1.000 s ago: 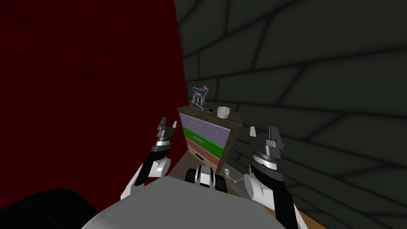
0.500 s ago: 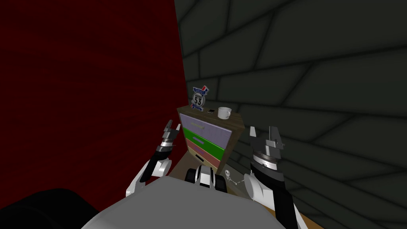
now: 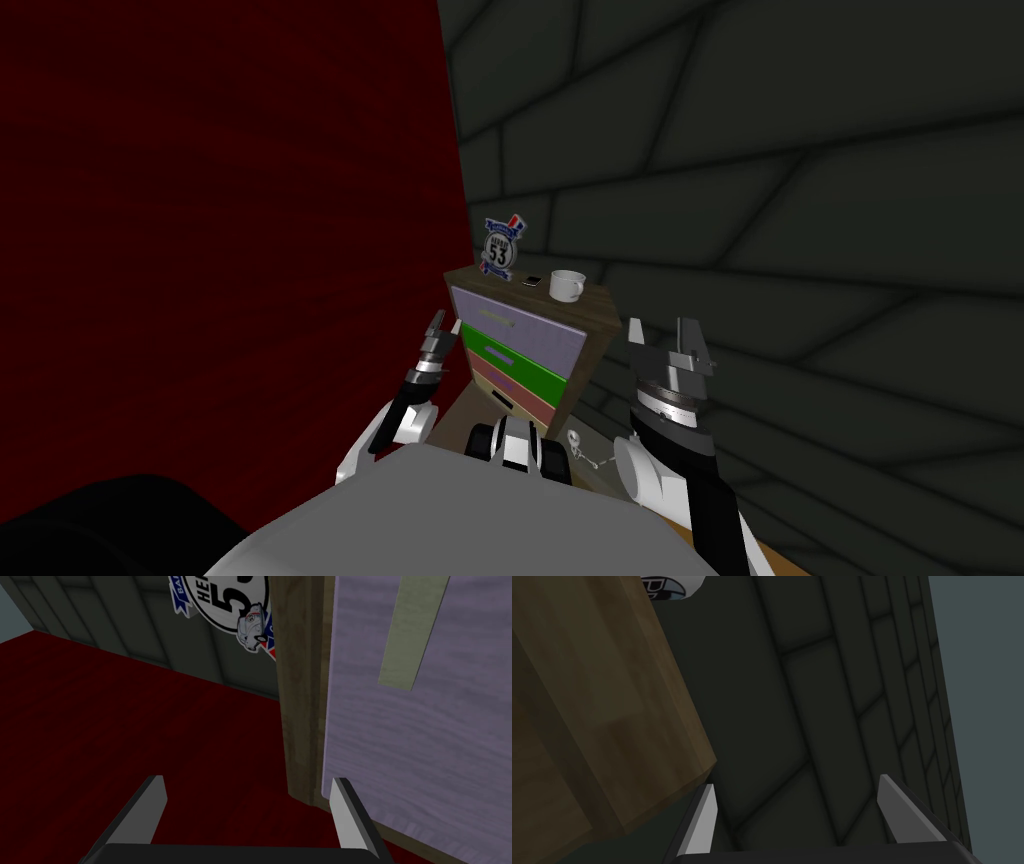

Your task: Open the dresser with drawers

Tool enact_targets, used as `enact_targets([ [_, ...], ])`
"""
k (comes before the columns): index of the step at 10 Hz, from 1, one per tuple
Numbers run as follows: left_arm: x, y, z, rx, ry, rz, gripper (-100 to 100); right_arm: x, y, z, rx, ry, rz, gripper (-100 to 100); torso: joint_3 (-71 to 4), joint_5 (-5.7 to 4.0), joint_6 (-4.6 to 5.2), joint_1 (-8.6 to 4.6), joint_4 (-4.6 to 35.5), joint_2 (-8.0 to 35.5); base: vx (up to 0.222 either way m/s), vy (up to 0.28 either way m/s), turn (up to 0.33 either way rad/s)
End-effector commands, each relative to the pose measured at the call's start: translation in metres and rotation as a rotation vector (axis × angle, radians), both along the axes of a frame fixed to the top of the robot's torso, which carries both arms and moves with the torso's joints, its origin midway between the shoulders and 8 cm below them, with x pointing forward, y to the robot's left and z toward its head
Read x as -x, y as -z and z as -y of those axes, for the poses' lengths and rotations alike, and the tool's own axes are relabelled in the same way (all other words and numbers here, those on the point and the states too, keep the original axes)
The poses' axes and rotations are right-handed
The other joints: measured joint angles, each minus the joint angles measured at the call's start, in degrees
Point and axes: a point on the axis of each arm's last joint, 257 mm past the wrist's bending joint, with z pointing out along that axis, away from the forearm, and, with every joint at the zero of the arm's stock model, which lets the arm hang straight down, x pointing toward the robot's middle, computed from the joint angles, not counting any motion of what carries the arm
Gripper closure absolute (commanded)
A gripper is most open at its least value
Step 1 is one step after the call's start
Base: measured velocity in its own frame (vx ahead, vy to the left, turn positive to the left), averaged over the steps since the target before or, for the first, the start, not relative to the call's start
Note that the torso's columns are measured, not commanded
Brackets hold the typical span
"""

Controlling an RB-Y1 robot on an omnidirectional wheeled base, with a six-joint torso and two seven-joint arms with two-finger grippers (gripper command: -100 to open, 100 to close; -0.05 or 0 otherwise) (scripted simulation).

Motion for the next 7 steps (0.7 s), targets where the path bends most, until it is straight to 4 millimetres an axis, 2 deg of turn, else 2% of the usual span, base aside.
enact_targets([
  [1,-0.009,0.031,0.010,0.016,0.026,-0.046,-100,0.000,0.000,0.000,0.000,0.000,0.000,0,0.0,-0.01,0.00,-0.01,0.0,0.0,0.004,0.006,-0.018],
  [2,-0.011,0.042,0.014,0.023,0.036,-0.060,-100,0.000,0.000,0.000,0.000,0.000,0.000,0,0.0,-0.01,-0.01,0.00,0.0,-0.1,0.004,0.006,-0.016],
  [3,-0.011,0.044,0.014,0.023,0.035,-0.063,-100,0.000,0.000,0.000,0.000,0.000,0.000,0,0.0,-0.01,0.00,-0.01,0.0,-0.1,0.006,0.009,-0.025],
  [7,-0.018,0.090,0.033,0.047,0.081,-0.130,-100,0.000,0.000,0.000,0.000,0.000,0.000,0,0.0,-0.01,-0.01,-0.04,0.0,0.0,0.003,0.005,-0.014],
])
